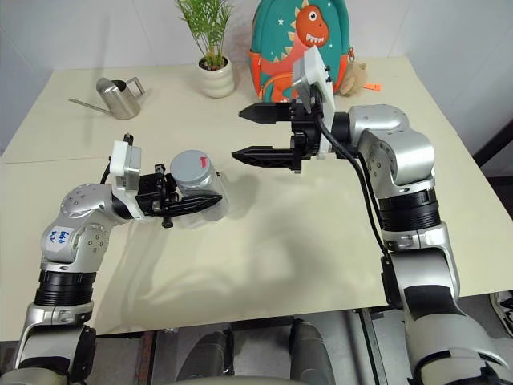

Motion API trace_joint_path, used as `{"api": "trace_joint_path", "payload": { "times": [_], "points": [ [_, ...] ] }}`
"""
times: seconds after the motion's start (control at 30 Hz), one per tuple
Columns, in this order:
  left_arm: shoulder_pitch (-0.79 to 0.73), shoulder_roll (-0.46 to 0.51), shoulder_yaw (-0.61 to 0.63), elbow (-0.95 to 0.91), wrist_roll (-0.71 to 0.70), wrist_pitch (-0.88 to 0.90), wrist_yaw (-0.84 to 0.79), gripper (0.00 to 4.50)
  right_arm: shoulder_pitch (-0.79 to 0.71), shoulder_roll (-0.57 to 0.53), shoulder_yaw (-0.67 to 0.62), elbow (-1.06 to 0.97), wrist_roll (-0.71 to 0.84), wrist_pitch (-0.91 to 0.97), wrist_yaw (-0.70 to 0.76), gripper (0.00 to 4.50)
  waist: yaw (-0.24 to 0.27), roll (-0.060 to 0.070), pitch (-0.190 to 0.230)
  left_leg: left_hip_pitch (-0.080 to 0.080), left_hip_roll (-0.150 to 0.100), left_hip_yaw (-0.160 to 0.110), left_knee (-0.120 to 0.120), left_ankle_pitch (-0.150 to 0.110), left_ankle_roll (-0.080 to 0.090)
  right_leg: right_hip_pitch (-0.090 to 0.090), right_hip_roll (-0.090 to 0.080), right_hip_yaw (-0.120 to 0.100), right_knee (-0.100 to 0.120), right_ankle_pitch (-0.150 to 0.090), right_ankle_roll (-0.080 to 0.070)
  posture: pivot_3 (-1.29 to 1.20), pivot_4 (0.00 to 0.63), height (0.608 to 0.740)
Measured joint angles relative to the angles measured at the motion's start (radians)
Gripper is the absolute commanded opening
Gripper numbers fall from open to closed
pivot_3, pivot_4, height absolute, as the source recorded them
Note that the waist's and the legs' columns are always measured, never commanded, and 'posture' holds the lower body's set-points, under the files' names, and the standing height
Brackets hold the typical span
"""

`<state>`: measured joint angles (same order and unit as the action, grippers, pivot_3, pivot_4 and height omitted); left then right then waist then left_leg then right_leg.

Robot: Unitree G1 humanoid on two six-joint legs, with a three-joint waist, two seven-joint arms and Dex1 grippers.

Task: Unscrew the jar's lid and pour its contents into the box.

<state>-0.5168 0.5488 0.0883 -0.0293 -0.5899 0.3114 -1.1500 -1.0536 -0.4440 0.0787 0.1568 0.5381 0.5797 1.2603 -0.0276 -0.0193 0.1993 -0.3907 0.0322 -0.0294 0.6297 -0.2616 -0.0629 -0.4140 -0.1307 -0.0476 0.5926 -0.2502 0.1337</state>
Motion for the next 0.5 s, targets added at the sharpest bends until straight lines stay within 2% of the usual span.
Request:
{"api": "trace_joint_path", "payload": {
  "times": [0.27,0.5],
  "points": [
    [-0.002,-0.015,-0.01,0.003,0.006,-0.007,0.005,1.92,0.0,0.135,0.088,-0.078,-0.03,0.008,-0.097,4.49,0.002,0.0,0.0,0.0,0.0,0.0,0.0,0.0,0.0,0.0,0.0,0.0,0.0,0.0,0.0,0.0,0.15,0.74],
    [-0.002,-0.024,-0.021,0.003,0.007,-0.007,0.02,1.92,-0.017,0.188,0.132,-0.058,-0.085,-0.014,-0.136,4.49,0.003,0.0,0.0,0.0,0.0,0.0,0.0,0.0,0.0,0.0,0.0,0.0,0.0,0.0,0.0,0.0,0.15,0.74]
  ]
}}
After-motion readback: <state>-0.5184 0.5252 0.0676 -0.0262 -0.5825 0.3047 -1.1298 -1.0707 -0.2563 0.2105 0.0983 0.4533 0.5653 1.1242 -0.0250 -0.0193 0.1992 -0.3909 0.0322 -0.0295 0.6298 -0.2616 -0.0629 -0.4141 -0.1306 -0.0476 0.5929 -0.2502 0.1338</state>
